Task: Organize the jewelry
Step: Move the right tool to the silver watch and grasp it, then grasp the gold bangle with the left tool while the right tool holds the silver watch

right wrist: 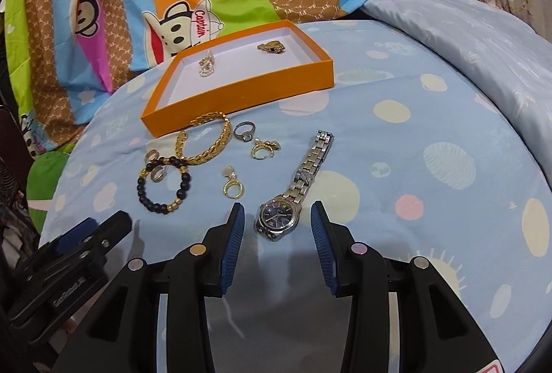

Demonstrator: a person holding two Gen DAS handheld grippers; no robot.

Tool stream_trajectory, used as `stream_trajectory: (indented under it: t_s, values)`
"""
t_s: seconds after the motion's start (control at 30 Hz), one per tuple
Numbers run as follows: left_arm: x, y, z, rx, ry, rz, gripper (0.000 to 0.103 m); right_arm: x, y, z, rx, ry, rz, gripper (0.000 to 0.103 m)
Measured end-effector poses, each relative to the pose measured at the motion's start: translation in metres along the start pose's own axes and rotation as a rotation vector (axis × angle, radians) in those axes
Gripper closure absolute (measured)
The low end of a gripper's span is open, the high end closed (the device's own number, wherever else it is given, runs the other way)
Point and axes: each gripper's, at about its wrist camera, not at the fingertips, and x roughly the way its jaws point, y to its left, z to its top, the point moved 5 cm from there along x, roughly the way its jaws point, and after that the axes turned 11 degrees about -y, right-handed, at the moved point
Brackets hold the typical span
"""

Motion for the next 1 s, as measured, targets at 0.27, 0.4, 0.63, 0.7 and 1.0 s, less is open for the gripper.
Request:
stream_trajectory:
  t_s: [0.27, 0.4, 0.63, 0.7, 1.0]
  values:
    - [0.002, -0.001, 0.000, -0.001, 0.003, -0.012, 0.034, 0.000, 0.002, -0.003, -0.072, -0.005, -0.043, 0.073]
    - [0.003, -0.002, 0.000, 0.001, 0.004, -0.012, 0.033, -0.001, -0.005, -0.003, -0.068, -0.003, -0.032, 0.080]
    - [0.003, -0.003, 0.000, 0.003, 0.005, -0.011, 0.032, -0.008, -0.015, -0.006, -0.083, 0.002, -0.004, 0.080]
    - [0.003, -0.004, 0.000, 0.007, 0.005, -0.010, 0.032, -0.010, -0.018, -0.006, -0.079, 0.001, 0.004, 0.081]
    - [0.004, -0.010, 0.002, 0.016, 0.019, -0.031, 0.032, -0.017, -0.026, -0.006, -0.071, -0.008, 0.031, 0.081]
